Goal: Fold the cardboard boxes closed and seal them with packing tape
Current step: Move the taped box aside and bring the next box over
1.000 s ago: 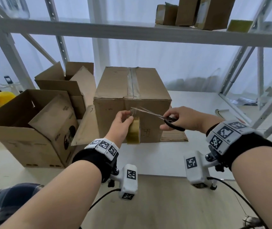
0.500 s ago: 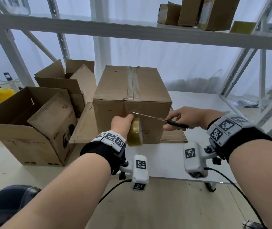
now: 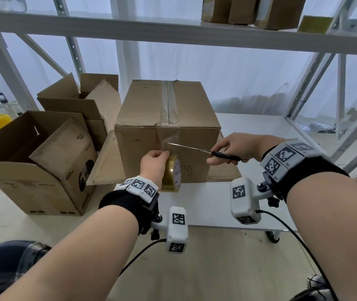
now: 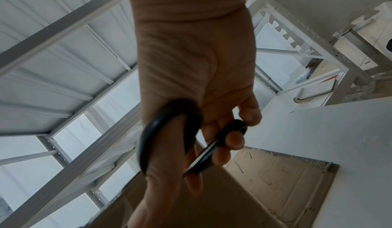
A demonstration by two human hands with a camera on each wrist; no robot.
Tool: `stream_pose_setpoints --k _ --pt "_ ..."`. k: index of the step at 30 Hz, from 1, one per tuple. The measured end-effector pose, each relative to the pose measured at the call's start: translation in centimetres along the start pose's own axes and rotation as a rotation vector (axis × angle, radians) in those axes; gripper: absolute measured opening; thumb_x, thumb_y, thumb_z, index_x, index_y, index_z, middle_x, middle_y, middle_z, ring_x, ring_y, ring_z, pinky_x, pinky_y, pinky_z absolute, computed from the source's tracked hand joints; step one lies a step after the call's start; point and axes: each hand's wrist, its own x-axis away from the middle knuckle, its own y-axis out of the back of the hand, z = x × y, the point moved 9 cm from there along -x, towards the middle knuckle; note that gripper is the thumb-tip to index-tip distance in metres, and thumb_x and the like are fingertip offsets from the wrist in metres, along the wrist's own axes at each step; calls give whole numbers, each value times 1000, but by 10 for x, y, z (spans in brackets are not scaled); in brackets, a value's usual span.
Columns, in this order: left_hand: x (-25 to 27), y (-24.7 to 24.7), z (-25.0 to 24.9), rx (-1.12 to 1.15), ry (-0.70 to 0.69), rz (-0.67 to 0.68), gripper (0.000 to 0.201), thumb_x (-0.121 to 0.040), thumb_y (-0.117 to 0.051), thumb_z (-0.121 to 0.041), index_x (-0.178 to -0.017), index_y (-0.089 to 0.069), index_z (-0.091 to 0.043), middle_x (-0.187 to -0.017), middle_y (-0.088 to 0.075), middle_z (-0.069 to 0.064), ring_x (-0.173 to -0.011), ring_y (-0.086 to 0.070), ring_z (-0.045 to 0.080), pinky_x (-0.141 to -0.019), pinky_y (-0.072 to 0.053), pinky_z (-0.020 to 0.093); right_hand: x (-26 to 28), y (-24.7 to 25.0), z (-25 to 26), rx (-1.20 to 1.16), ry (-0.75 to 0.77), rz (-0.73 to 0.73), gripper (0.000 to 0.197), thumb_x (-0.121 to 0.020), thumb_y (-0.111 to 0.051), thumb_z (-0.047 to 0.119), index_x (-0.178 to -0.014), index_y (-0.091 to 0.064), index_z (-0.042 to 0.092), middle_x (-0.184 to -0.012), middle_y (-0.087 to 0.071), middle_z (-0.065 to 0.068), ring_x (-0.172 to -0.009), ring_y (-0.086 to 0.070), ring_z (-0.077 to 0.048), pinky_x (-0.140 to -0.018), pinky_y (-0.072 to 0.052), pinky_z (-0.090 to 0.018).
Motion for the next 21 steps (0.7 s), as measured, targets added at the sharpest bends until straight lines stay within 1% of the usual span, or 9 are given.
stream_pose_setpoints --k 2,3,4,7,10,13,15,17,21 --pt "1 0 1 37 17 13 10 -92 -59 -27 -98 -61 -20 -88 -61 4 -77 -55 21 -64 -43 27 -2 -3 0 8 1 14 39 -74 -75 49 -103 -70 24 -67 -56 2 -57 -48 -10 -40 -34 -11" --pt "1 1 1 42 24 16 11 -92 -58 -27 -99 -60 -20 -87 -60 3 -75 -53 19 -63 -42 27 -3 -4 0 13 0 24 40 -73 -75 49 -104 -70 24 -69 -57 1 -58 -49 -10 -40 -34 -12" --pt "1 2 1 39 28 18 11 -93 -58 -28 -100 -60 -20 -87 -59 3 -75 -52 19 -66 -43 28 -4 -4 0 13 -2 31 40 -73 -75 48 -105 -70 24 -70 -57 1 -58 -49 -10 -41 -34 -12" --pt "0 2 1 24 39 26 10 -93 -57 -31 -95 -60 -22 -90 -61 5 -82 -55 22 -81 -47 37 -8 -1 1 26 -15 46 40 -73 -75 47 -106 -68 25 -69 -57 2 -58 -49 -10 -46 -34 -16" --pt "-3 2 1 8 48 34 9 -93 -56 -31 -86 -58 -26 -92 -61 6 -82 -55 22 -82 -47 37 -16 -2 5 33 -8 74 44 -70 -76 50 -105 -69 26 -66 -58 2 -56 -50 -9 -47 -34 -18" --pt "-3 2 2 -6 44 38 11 -94 -55 -32 -84 -57 -27 -92 -61 5 -85 -55 23 -84 -47 38 -23 -9 9 28 16 108 54 -57 -75 57 -102 -70 28 -67 -59 1 -53 -50 -8 -48 -34 -20" --pt "-3 3 2 -9 45 41 12 -94 -55 -32 -84 -57 -26 -90 -61 5 -84 -55 23 -84 -47 39 -28 -14 12 22 28 125 56 -53 -74 58 -101 -71 28 -67 -59 0 -53 -50 -8 -49 -35 -20" --pt "-3 2 2 -9 45 45 12 -94 -55 -32 -84 -56 -25 -89 -61 5 -82 -55 23 -84 -47 38 -31 -16 15 32 44 122 53 -56 -74 58 -101 -71 30 -67 -60 0 -53 -50 -8 -49 -36 -20" --pt "-3 2 1 -4 39 50 10 -93 -55 -32 -87 -57 -24 -89 -62 6 -82 -56 23 -85 -48 39 -33 -14 22 80 72 97 37 -71 -75 51 -102 -71 32 -67 -62 2 -54 -52 -8 -49 -39 -18"
